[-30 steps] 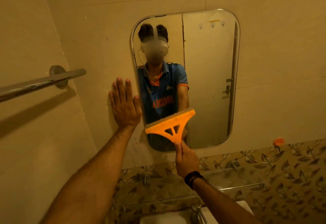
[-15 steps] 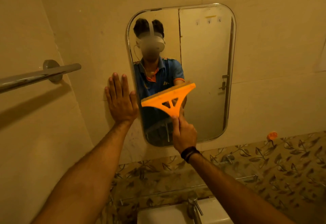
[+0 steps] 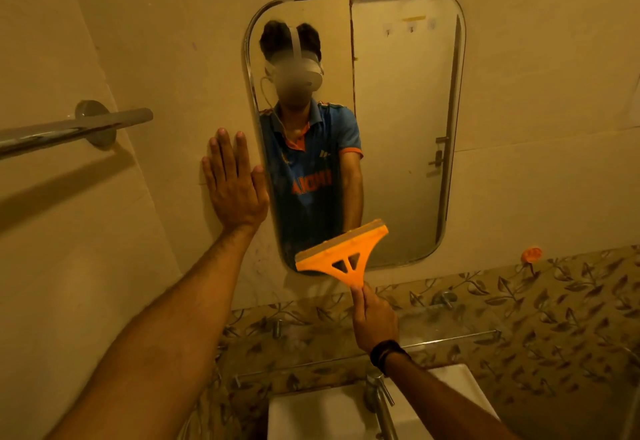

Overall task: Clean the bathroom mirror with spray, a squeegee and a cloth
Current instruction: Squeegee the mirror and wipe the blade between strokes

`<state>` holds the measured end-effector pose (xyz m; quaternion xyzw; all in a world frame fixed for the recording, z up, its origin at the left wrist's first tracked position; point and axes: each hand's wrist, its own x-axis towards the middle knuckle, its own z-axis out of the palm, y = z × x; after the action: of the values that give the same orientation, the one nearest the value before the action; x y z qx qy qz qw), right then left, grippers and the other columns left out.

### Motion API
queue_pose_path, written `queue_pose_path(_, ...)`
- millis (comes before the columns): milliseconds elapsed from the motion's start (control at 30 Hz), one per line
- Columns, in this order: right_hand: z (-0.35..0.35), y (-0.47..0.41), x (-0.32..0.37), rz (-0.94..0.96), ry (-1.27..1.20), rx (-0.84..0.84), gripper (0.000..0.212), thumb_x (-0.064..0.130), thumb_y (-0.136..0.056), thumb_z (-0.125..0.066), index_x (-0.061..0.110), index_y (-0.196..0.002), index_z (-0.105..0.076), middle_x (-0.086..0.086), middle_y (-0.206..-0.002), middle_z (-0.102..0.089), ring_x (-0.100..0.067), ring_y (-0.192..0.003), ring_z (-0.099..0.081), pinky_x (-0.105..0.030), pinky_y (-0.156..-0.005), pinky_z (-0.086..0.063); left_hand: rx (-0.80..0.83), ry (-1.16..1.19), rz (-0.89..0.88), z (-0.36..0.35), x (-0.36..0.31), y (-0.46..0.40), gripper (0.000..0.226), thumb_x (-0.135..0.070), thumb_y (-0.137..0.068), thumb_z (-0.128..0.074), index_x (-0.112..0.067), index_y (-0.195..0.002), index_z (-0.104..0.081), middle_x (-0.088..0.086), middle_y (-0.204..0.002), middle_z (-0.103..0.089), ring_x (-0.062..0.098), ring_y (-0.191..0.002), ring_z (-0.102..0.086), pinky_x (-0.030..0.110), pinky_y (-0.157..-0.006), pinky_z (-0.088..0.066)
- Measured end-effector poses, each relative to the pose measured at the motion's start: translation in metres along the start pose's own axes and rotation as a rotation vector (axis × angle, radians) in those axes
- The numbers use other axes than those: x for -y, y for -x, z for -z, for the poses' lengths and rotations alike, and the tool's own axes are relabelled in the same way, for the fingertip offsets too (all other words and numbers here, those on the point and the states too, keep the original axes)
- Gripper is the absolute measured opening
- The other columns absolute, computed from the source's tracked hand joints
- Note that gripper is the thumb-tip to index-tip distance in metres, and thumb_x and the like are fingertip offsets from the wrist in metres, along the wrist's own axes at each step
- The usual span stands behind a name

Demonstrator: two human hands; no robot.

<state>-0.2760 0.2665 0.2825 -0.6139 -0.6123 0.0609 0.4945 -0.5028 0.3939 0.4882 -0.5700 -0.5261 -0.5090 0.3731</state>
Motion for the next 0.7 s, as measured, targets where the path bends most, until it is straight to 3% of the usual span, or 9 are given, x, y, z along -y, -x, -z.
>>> queue_pose_path(100,0.002,0.01,0.0,-0.014,0.006,-0.014,0.033,0.042,-0.103,-0.032,0.028,-0.094,-0.061,0.011,-0.055,-0.043,-0.004,-0.048,-0.042,-0.022,-0.048,-0.027,-0.01,-0.005,0.0,-0.002,0.001,-0.001,0.061,-0.043,-0.107,-0.02,-0.023,-0.162,-0.001,0.009,-0.17,-0.009,0.023,-0.158,0.0,0.045,-0.128,-0.006)
queue_pose_path(167,0.008,0.004,0.016,-0.015,-0.07,-0.043,0.041,0.052,-0.101,-0.03,0.026,-0.089,-0.06,0.011,-0.053,-0.04,-0.005,-0.045,-0.039,-0.025,-0.046,-0.029,-0.019,-0.006,0.0,-0.003,0.002,-0.001,0.062,-0.042,-0.107,-0.021,-0.023,-0.162,-0.002,0.009,-0.17,-0.007,0.023,-0.158,0.001,0.044,-0.128,-0.004)
queue_pose_path(267,0.027,-0.033,0.058,0.041,-0.23,-0.117,0.058,0.057,-0.097,-0.024,0.017,-0.1,-0.065,0.007,-0.055,-0.046,-0.007,-0.045,-0.04,-0.027,-0.042,-0.033,-0.032,0.002,-0.008,-0.004,0.002,0.001,0.062,-0.042,-0.107,-0.022,-0.022,-0.162,-0.004,0.005,-0.17,-0.001,0.023,-0.158,0.0,0.044,-0.128,-0.004)
queue_pose_path(433,0.062,-0.117,0.118,0.134,-0.223,-0.211,0.044,0.046,-0.102,-0.029,0.018,-0.115,-0.061,-0.004,-0.067,-0.06,-0.02,-0.055,-0.056,-0.037,-0.052,-0.049,-0.035,0.018,0.0,-0.005,0.002,-0.001,0.062,-0.043,-0.107,-0.022,-0.022,-0.162,-0.003,0.002,-0.17,0.006,0.023,-0.158,-0.001,0.044,-0.128,-0.003)
queue_pose_path(567,0.055,-0.118,0.104,0.15,-0.174,-0.154,0.047,0.05,-0.102,-0.026,0.021,-0.125,-0.055,-0.008,-0.073,-0.064,-0.024,-0.059,-0.061,-0.039,-0.055,-0.053,-0.036,0.034,0.007,-0.005,0.003,-0.001,0.063,-0.043,-0.107,-0.023,-0.023,-0.162,-0.003,0.001,-0.17,0.006,0.023,-0.158,0.0,0.043,-0.128,-0.002)
queue_pose_path(700,0.022,-0.068,0.053,0.093,-0.089,-0.062,0.054,0.056,-0.1,-0.022,0.025,-0.122,-0.06,0.002,-0.062,-0.055,-0.019,-0.052,-0.054,-0.035,-0.05,-0.045,-0.046,0.024,0.006,-0.005,0.003,-0.001,0.062,-0.043,-0.107,-0.023,-0.023,-0.162,-0.003,0.002,-0.17,0.006,0.023,-0.158,-0.001,0.043,-0.128,-0.002)
